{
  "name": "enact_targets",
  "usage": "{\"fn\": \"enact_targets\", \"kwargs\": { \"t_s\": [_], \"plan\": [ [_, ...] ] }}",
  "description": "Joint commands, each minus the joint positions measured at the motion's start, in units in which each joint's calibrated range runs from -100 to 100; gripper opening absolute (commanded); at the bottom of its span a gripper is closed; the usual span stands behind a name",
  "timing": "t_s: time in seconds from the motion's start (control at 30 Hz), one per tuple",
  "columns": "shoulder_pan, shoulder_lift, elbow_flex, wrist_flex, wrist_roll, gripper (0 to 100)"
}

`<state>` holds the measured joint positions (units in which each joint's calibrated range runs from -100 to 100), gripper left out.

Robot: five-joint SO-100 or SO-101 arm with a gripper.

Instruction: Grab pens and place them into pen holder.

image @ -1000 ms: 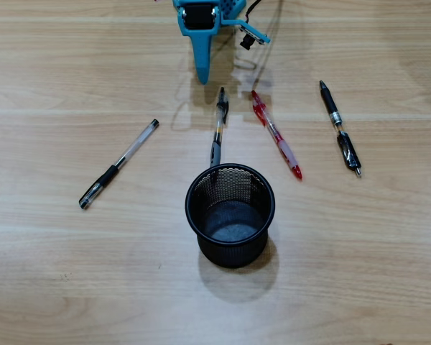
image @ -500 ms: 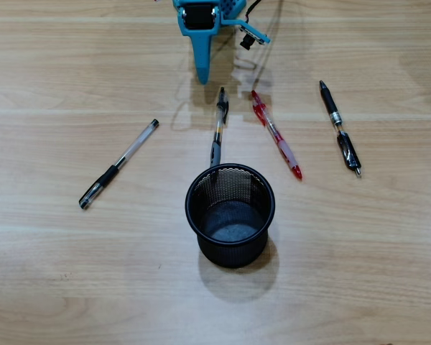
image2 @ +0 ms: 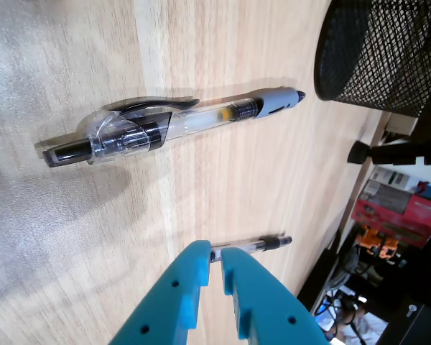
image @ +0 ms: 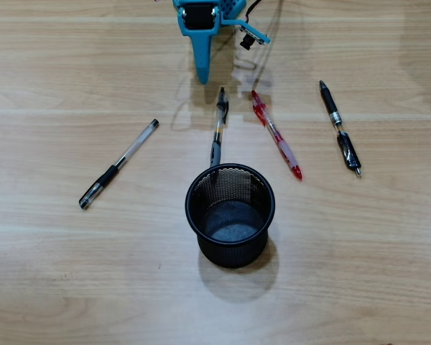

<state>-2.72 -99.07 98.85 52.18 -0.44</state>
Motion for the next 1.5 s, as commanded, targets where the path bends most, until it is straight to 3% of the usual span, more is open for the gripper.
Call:
{"fn": "enact_targets", "kwargs": {
  "t_s": [0.0, 0.7, 1.0, 1.3, 1.47],
  "plan": [
    [0.7, -0.5, 0.3, 0.1, -0.1, 3],
    [1.0, 0.3, -3.4, 0.7, -0.2, 3],
    [1.8, 25.7, -29.3, 0.8, -0.2, 2],
    [2.4, 38.3, -38.1, 1.6, -0.4, 2],
    [6.9, 54.1, -53.2, 7.5, -11.7, 2]
  ]
}}
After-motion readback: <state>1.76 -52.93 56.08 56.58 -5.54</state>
